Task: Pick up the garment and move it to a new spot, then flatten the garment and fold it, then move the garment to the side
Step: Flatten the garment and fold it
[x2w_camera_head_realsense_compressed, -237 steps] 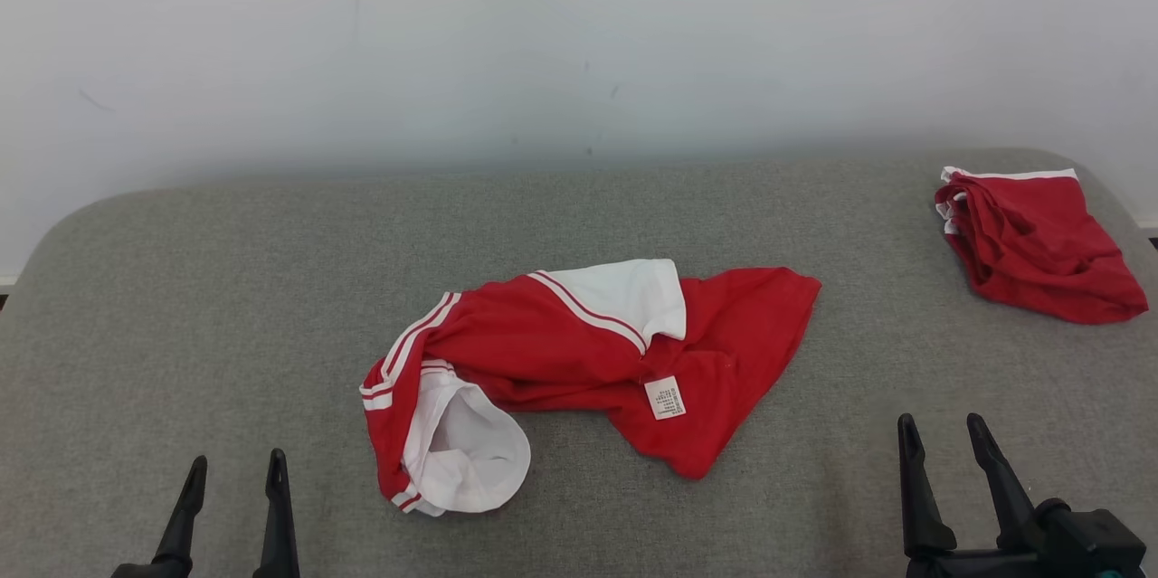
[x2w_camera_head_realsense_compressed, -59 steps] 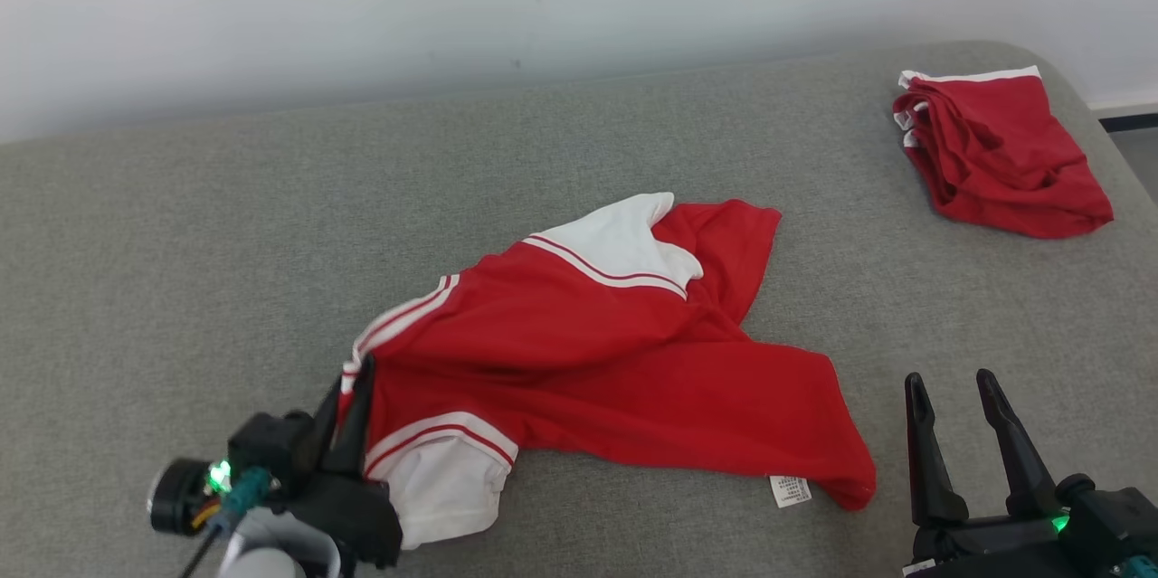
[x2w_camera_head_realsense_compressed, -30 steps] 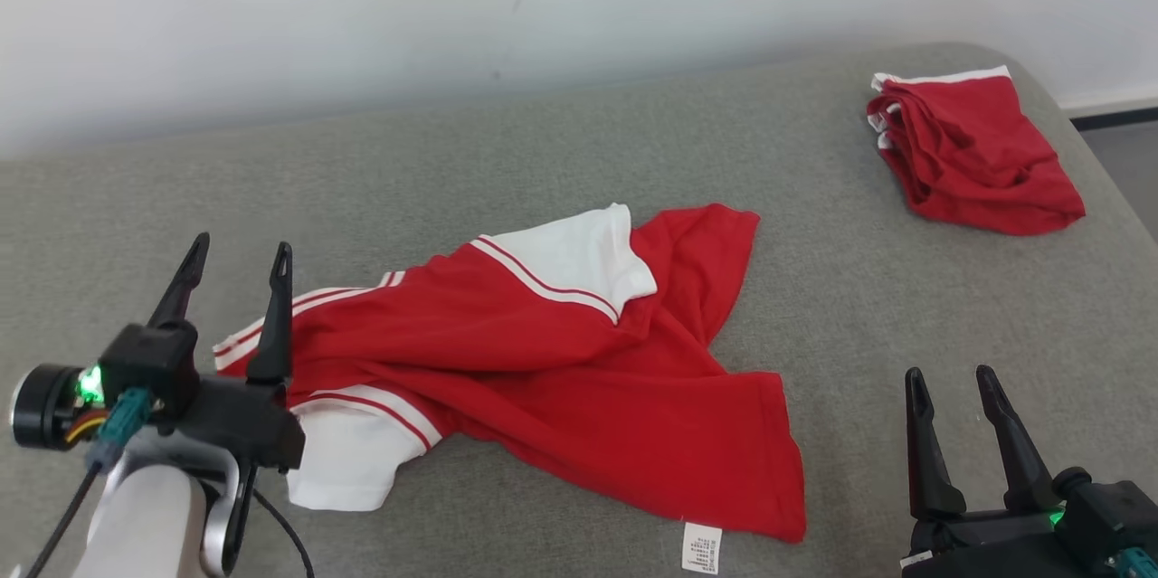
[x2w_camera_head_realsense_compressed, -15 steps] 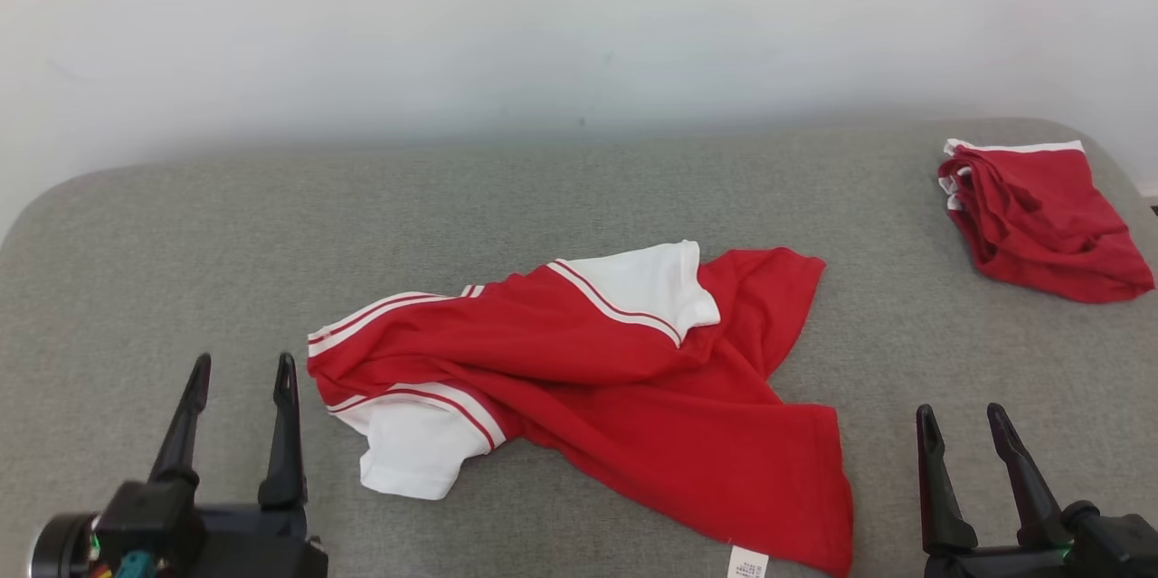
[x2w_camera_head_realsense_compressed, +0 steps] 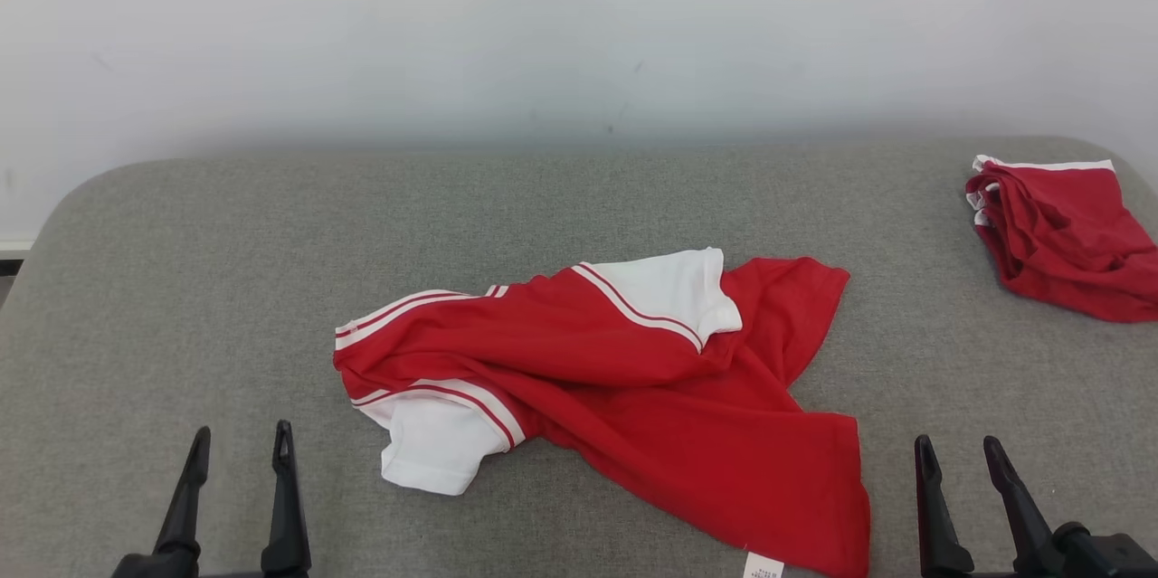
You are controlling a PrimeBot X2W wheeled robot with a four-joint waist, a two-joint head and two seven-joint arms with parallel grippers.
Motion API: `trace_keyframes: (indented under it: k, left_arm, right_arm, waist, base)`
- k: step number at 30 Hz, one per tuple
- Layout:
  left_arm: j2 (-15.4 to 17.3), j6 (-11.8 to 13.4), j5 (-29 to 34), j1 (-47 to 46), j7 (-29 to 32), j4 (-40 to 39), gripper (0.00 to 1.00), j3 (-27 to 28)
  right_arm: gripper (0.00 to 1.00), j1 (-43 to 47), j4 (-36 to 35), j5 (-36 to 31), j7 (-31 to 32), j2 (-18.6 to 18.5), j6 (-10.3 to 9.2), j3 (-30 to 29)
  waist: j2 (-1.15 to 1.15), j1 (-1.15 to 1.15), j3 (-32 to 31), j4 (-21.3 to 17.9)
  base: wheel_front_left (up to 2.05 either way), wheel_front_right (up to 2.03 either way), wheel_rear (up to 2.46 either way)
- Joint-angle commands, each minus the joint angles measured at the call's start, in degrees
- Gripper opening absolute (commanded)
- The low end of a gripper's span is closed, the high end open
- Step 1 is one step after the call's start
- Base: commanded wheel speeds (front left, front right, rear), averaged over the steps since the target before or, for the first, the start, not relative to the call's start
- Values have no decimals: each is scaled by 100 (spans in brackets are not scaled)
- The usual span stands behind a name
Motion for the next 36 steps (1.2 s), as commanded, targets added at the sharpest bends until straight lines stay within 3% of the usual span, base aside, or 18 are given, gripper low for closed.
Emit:
trace_keyframes:
  k: [1,9,18,27,36]
  left_arm:
    - [-33,-40,79,86,-16,32,100,35]
    - [-157,-134,144,15,-17,99,100,99]
    - [-329,-250,267,-198,-17,125,100,10]
    - [-478,-390,327,-567,-17,218,100,-119]
    - [-570,-479,359,-907,-17,273,100,-228]
  right_arm:
    - [100,-7,43,28,-1,-9,-15,-1]
    - [100,-282,343,18,8,-201,-15,135]
    - [100,-1652,1056,0,514,-734,-15,311]
    - [100,-2991,2287,21,1089,-1134,-15,419]
    - [100,-3992,3699,114,1400,-1204,-15,566]
  waist:
    - [0,1,-2,-3]
    - [0,1,32,2]
    - [0,1,262,146]
    - [0,1,709,564]
    - [0,1,1106,835]
  base:
    - [0,0,0]
    - [0,0,0]
    - [0,0,0]
    - [0,0,0]
    - [0,0,0]
